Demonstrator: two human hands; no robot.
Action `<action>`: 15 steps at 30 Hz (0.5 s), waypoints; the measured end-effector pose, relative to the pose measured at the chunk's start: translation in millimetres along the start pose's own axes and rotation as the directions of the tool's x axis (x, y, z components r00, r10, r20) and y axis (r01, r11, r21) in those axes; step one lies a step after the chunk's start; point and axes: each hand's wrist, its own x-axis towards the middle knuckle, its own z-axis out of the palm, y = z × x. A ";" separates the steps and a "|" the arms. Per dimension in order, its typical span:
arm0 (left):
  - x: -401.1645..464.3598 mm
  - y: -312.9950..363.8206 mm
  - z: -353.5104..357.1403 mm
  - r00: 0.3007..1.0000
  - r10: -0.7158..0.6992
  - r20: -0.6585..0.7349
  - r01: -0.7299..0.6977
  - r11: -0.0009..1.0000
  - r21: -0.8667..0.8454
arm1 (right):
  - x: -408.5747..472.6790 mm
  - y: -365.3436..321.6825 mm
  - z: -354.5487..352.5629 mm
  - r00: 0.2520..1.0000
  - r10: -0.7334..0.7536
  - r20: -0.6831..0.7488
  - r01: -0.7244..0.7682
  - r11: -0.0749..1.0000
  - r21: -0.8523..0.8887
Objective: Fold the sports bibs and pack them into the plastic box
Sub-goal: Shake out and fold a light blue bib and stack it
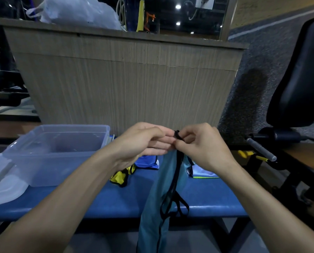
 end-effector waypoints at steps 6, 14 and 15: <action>-3.3 -21.4 -26.5 0.947 0.281 -0.157 -0.220 0.920 0.325 | 18.9 17.9 -20.7 0.944 0.049 0.325 -0.231 0.803 0.550; -11.3 -54.0 -17.4 0.876 0.481 0.032 -0.439 0.768 0.467 | 45.6 9.6 -60.2 0.882 -0.072 0.466 -0.172 0.871 0.461; -12.2 -57.6 -11.7 0.863 0.502 0.051 -0.462 0.744 0.482 | 47.7 9.6 -61.6 0.881 -0.082 0.465 -0.157 0.878 0.452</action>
